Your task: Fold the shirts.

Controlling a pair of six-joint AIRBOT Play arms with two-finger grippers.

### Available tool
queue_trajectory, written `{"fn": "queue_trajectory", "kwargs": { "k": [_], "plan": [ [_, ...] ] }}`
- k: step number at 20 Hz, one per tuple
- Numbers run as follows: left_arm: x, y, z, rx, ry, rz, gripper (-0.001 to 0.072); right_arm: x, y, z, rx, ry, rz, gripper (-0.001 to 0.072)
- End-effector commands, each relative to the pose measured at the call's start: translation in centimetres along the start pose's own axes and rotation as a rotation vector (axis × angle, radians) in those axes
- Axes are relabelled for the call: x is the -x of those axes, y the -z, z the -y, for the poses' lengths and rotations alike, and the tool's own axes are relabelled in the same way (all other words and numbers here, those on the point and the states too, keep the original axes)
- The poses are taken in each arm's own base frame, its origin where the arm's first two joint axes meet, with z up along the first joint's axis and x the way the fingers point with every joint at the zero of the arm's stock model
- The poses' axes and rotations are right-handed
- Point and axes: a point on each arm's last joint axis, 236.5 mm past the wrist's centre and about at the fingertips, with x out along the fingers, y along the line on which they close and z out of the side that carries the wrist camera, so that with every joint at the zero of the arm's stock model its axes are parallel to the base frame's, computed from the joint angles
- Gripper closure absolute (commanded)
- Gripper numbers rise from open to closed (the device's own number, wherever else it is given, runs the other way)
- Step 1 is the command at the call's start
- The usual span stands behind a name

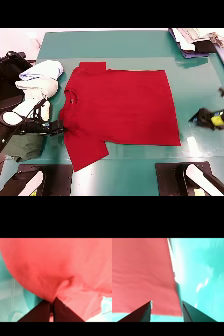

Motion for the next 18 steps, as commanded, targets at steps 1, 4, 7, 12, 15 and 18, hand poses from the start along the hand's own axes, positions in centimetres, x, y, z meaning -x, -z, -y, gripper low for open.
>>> {"fn": "queue_trajectory", "kwargs": {
  "k": [1, 4, 7, 12, 15, 18],
  "plan": [
    [0.6, -1.0, 0.8, -0.021, 0.016, 0.028, 0.0682, -5.1, 5.8, 3.4, -0.106, -0.015, -0.188, 0.0264],
    [0.6, -1.0, 0.8, -0.019, 0.018, 0.030, 0.0682, -8.0, 7.3, 2.6, -0.102, -0.044, -0.257, 0.0268],
    [0.6, -1.0, 0.8, -0.018, 0.020, 0.028, 0.0682, -9.7, 7.3, 1.8, -0.058, -0.031, -0.276, 0.0286],
    [1.5, -2.1, 1.7, -0.035, 0.031, 0.059, 0.0683, -9.4, 5.9, -0.5, 0.104, 0.001, -0.261, 0.0631],
    [6.0, -6.0, 5.3, -0.130, 0.059, 0.163, 0.0683, -5.6, 2.7, -4.3, 0.279, 0.015, -0.103, 0.0697],
    [14.7, -10.4, 11.5, -0.292, 0.094, 0.345, 0.0683, 2.9, -1.5, -10.5, 0.475, 0.009, 0.188, 0.0697]
  ]
}}
